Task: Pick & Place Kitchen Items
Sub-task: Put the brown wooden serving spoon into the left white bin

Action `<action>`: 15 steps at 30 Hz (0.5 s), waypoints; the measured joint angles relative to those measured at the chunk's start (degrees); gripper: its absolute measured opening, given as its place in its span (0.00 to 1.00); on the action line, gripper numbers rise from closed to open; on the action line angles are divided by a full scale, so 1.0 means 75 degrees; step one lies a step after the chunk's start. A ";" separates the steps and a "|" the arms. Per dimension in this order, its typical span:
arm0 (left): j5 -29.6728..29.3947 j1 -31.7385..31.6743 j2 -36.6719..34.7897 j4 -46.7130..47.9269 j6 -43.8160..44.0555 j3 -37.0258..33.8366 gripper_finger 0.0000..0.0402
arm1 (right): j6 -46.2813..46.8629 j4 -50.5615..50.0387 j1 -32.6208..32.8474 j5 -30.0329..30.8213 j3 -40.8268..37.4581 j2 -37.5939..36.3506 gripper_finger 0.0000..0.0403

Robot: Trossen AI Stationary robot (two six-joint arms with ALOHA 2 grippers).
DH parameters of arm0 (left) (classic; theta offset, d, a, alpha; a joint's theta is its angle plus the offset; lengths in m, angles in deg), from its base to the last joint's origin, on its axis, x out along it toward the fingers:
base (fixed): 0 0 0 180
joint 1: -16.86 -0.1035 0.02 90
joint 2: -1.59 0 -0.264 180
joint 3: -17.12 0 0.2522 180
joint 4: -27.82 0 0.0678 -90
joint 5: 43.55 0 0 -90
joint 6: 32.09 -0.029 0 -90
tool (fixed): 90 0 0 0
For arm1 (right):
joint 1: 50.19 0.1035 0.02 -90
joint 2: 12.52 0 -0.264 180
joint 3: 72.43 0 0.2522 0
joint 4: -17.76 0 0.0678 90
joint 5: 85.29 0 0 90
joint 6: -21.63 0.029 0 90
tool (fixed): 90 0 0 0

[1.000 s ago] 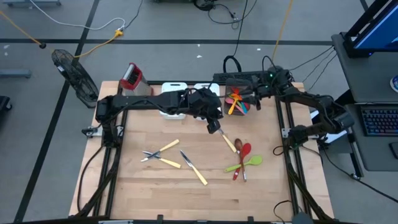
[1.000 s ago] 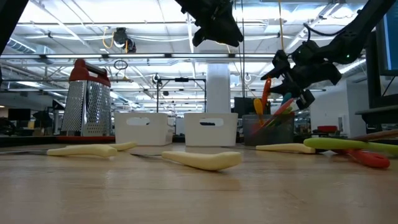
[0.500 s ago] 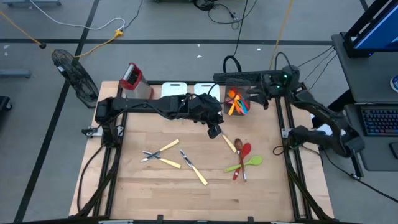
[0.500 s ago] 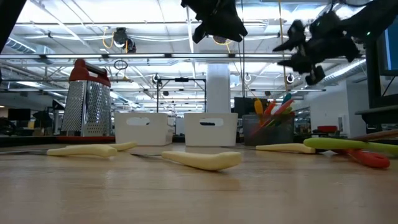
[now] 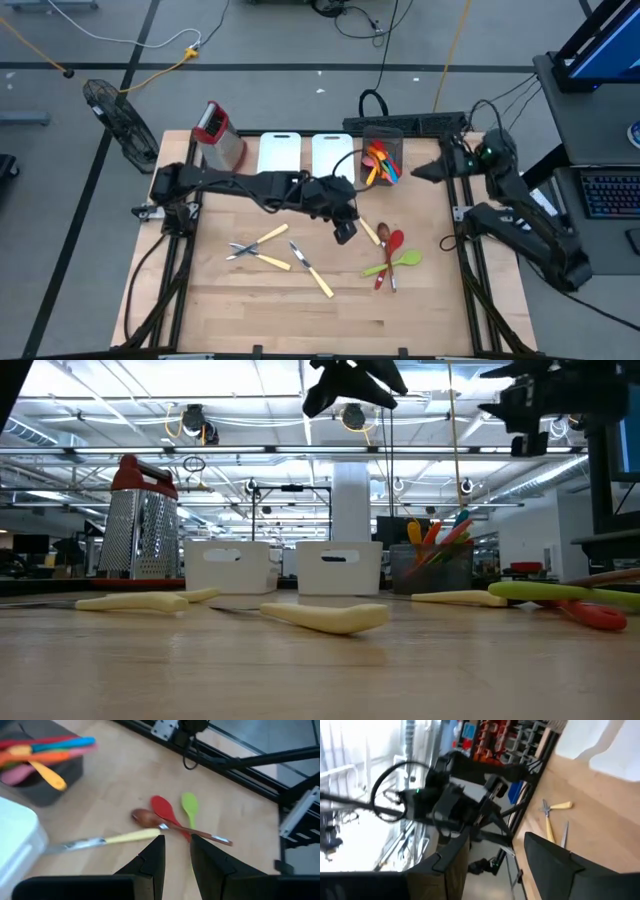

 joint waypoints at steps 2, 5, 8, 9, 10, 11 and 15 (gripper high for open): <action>-0.0002 0.0159 0.0000 0.0019 0.0179 0.0000 0.23 | 0.0004 0.0002 0.0112 0.0000 -0.0243 -0.0485 0.45; -0.0224 0.0425 0.0000 0.0015 0.0206 0.0000 0.23 | 0.0012 0.0008 0.0257 0.0035 -0.0538 -0.1170 0.45; -0.1068 0.0718 0.0003 -0.0074 0.0376 0.0000 0.23 | 0.0037 0.0002 0.0376 0.0250 -0.0766 -0.1810 0.45; -0.1317 0.0800 0.0003 -0.0099 0.0443 0.0000 0.23 | 0.0039 -0.0001 0.0408 0.0294 -0.0821 -0.2011 0.45; -0.1523 0.0875 0.0003 -0.0151 0.0543 0.0000 0.23 | 0.0038 0.0004 0.0440 0.0321 -0.0859 -0.2212 0.45; -0.1634 0.0932 0.0003 -0.0242 0.0612 0.0000 0.23 | 0.0041 0.0006 0.0474 0.0352 -0.0890 -0.2416 0.45; -0.1685 0.1125 0.0003 -0.0370 0.0823 0.0000 0.23 | 0.0150 0.0010 0.0599 0.0353 -0.0917 -0.3092 0.45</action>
